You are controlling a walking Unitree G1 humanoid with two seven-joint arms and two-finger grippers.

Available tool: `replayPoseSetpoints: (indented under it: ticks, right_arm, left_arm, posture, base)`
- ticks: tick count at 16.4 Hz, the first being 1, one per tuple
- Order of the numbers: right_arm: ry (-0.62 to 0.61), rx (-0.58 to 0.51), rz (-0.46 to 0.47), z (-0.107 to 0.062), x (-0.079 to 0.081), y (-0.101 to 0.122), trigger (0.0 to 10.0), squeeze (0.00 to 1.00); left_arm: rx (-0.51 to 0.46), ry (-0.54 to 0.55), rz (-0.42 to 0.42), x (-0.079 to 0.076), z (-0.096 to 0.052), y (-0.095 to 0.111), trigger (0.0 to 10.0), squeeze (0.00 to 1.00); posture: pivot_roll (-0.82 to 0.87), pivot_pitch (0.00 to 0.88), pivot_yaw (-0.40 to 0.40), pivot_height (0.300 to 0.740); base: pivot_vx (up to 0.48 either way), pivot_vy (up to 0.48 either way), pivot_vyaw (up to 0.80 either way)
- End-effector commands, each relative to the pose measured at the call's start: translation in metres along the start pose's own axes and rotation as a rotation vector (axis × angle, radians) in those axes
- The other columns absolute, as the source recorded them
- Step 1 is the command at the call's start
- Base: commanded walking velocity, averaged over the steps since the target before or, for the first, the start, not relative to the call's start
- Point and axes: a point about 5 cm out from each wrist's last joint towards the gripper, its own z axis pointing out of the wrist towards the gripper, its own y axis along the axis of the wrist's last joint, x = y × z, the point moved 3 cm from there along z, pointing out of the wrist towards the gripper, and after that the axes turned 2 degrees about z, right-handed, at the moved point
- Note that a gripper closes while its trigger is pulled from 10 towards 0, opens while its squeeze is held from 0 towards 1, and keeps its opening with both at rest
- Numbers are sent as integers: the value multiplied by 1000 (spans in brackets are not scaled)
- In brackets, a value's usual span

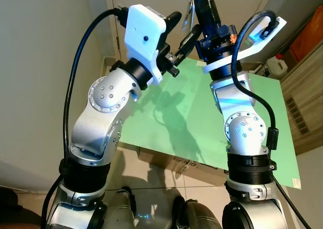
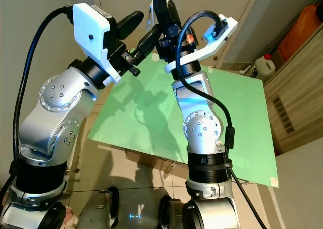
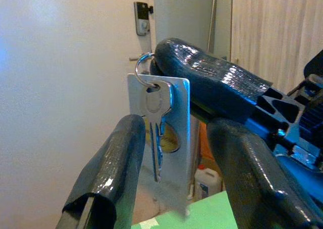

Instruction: Hang keys on a hook

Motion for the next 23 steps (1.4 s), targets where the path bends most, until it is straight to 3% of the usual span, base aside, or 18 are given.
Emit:
replayPoseSetpoints:
  ticks: [1,7,8,9,10,15,23]
  right_arm:
    - [73,22,38,1,16,-9,10000,0]
    - [121,35,40,-3,26,-8,10000,0]
    - [121,37,41,-3,26,-9,10000,0]
    - [121,38,42,-3,26,-9,10000,0]
    - [121,39,43,-3,27,-9,10000,0]
    - [125,44,50,-3,30,-11,10000,0]
    - [104,45,43,-5,27,-10,10000,0]
  left_arm:
    - [-58,-4,32,-3,6,16,10000,0]
    - [-77,78,57,13,10,20,10000,0]
    - [-79,87,54,16,9,20,8784,0]
    - [-81,88,51,16,9,20,8784,0]
    - [-89,91,48,17,9,21,0,0]
    - [-94,115,45,24,8,22,0,0]
    - [-77,104,45,21,9,18,0,0]
  posture:
    - [181,146,-69,740]
    - [164,134,-56,740]
    - [164,134,-56,740]
    - [165,131,-57,740]
    - [164,131,-55,740]
    - [165,137,-55,740]
    - [166,144,-53,740]
  base:
    - [0,0,0]
    - [0,0,0]
    - [0,0,0]
    - [0,0,0]
    - [0,0,0]
    - [0,0,0]
    - [0,0,0]
